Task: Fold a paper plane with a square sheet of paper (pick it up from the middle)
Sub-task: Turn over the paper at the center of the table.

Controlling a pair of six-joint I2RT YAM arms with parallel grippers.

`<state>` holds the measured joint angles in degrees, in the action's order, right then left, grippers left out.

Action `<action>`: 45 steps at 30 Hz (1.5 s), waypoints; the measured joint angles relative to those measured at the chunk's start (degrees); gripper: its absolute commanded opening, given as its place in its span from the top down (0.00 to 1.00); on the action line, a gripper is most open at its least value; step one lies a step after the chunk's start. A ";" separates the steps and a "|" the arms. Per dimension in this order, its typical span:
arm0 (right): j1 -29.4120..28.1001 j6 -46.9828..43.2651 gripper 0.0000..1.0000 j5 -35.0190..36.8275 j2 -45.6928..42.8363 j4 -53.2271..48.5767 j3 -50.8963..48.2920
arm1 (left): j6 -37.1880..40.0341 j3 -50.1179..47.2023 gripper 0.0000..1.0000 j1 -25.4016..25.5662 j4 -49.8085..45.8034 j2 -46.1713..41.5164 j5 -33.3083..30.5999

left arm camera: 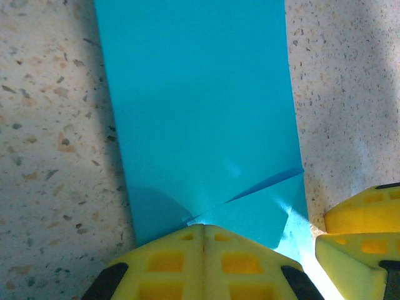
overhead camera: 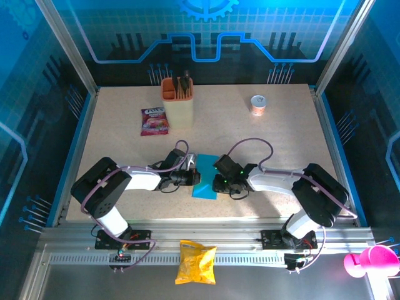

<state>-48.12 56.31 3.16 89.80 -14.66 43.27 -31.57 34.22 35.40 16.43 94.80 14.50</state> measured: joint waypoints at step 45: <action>2.80 3.96 0.57 -7.30 -0.17 17.70 -6.40 | -1.46 -0.94 1.00 -0.15 2.95 0.52 0.70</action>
<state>-45.32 60.27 -4.14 89.62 3.05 36.86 -33.04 33.28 35.24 19.38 95.33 15.20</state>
